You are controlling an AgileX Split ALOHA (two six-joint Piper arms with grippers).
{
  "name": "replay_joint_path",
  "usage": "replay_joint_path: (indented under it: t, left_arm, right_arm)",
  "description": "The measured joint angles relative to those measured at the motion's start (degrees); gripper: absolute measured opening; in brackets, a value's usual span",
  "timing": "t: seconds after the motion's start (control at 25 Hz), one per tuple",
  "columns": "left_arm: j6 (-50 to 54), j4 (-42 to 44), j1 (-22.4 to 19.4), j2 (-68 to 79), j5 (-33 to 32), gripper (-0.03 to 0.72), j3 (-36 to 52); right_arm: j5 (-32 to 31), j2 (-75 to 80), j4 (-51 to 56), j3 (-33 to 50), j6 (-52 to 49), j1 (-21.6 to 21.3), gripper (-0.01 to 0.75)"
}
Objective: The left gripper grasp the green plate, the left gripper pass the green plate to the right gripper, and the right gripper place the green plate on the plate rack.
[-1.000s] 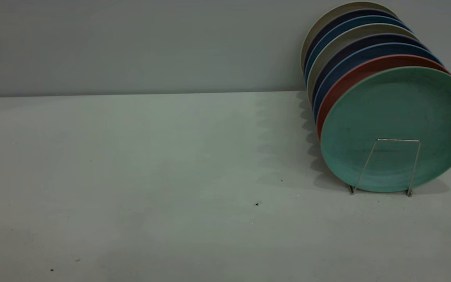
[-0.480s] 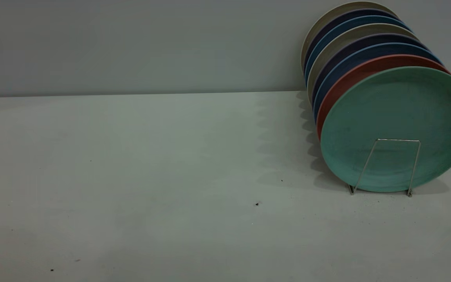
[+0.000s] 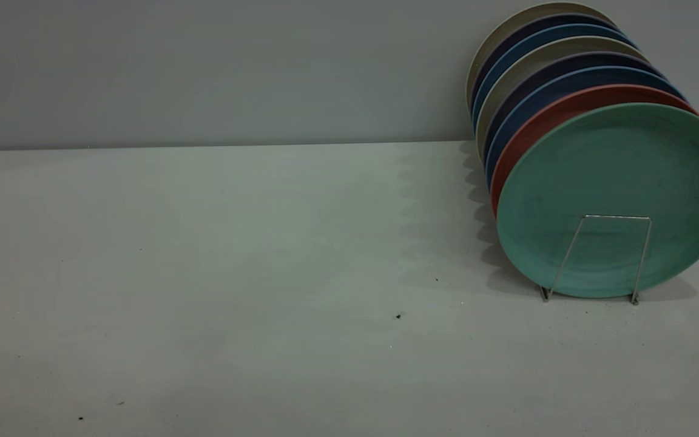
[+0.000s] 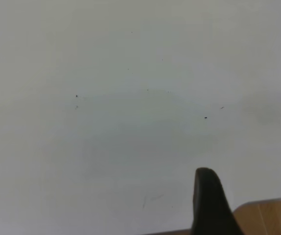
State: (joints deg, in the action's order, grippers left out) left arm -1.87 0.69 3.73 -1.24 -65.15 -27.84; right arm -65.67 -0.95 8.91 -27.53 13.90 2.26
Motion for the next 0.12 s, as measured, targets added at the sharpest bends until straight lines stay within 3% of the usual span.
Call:
replay_joint_path:
  t: [0.12]
  left_arm:
    - [0.05, 0.00, 0.00, 0.00, 0.00, 0.454, 0.00]
  right_arm:
    - [0.00, 0.00, 0.00, 0.00, 0.00, 0.00, 0.257]
